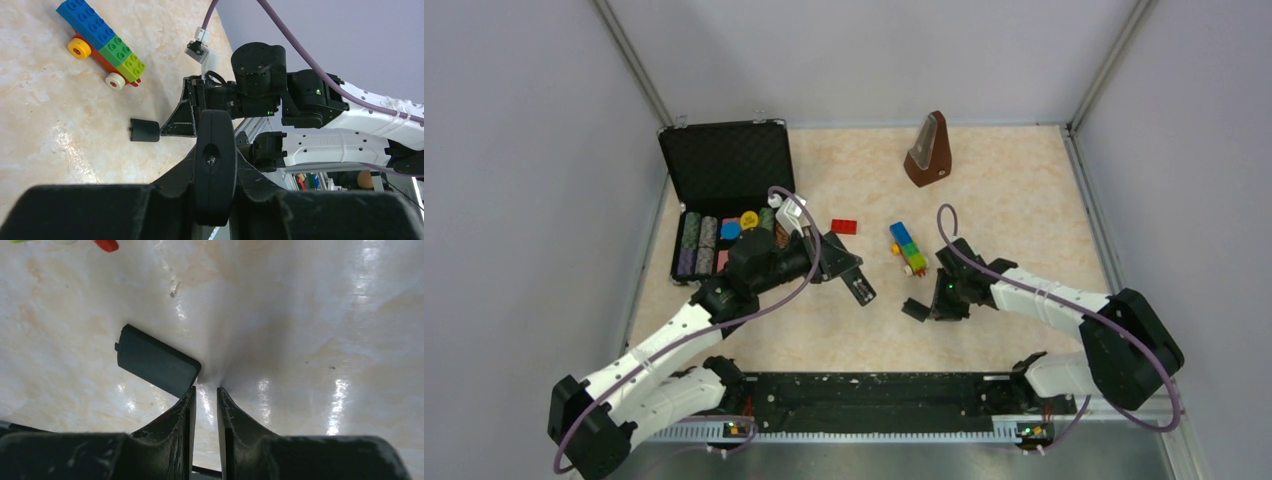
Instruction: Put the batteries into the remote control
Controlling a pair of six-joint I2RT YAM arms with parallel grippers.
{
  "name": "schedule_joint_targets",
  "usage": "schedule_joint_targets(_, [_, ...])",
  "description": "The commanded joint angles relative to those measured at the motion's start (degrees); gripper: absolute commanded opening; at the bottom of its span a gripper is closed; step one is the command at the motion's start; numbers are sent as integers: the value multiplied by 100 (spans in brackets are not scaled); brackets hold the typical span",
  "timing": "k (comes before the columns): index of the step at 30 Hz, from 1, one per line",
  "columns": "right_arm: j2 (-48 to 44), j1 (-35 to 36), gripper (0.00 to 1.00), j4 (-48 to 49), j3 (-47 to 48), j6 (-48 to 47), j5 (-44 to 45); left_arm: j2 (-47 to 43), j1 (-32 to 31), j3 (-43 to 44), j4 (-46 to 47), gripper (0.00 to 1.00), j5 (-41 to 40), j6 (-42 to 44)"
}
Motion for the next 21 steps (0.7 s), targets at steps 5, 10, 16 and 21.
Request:
schedule_joint_targets(5, [-231, 110, 29, -59, 640, -635, -204, -84, 158, 185, -30, 0, -15, 25])
schedule_joint_targets(10, [-340, 685, 67, 50, 958, -1525, 72, -269, 329, 498, -773, 0, -296, 339])
schedule_joint_targets(16, [481, 1109, 78, -267, 1385, -2350, 600, -733, 532, 1083, -2076, 0, -1599, 651])
schedule_joint_targets(21, [1155, 1297, 79, -753, 1836, -3207, 523, -1244, 567, 1367, -3101, 0, -3354, 404])
